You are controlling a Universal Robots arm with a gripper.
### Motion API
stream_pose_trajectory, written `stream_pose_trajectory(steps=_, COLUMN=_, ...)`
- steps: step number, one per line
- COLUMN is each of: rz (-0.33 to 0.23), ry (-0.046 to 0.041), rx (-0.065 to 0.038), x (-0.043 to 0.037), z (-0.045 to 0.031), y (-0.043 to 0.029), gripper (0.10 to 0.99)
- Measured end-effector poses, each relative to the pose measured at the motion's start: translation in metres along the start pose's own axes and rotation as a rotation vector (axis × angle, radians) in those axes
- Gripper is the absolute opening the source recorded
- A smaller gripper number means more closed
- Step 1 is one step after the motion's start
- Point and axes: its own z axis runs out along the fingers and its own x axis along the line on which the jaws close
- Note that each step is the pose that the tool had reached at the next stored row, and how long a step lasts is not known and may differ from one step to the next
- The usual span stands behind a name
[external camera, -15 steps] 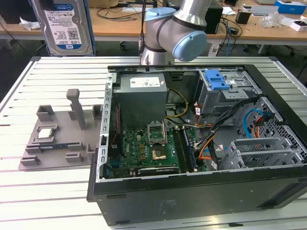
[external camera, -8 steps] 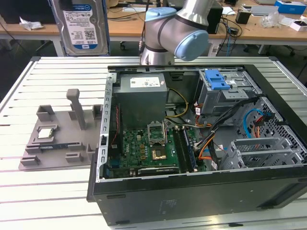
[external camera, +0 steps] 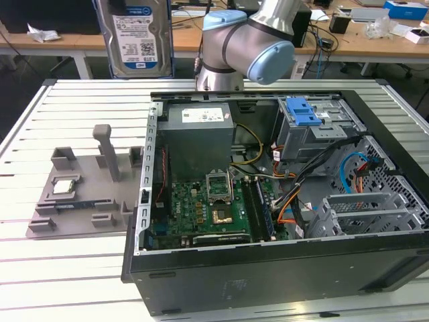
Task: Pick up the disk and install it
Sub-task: 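Pick up the disk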
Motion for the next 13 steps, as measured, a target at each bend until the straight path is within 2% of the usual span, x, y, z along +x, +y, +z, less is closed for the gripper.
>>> stream_pose_trajectory(steps=3, rz=0.000, ry=0.0000, rx=-0.001, x=0.0004, z=-0.0002, y=-0.0138, gripper=0.365)
stream_pose_trajectory(steps=5, rz=0.000, ry=0.0000, rx=-0.002, x=0.0009, z=-0.0004, y=-0.0292, gripper=0.365)
stream_pose_trajectory(steps=6, rz=0.000, ry=0.0000, rx=-0.002, x=0.0012, z=-0.0006, y=-0.0403, gripper=0.365)
stream_pose_trajectory(steps=8, rz=0.000, ry=-0.0001, rx=-0.003, x=0.0016, z=-0.0008, y=-0.0555, gripper=0.365)
stream_pose_trajectory(steps=13, rz=0.000, ry=-0.0001, rx=-0.004, x=0.0023, z=-0.0012, y=-0.0788, gripper=0.365)
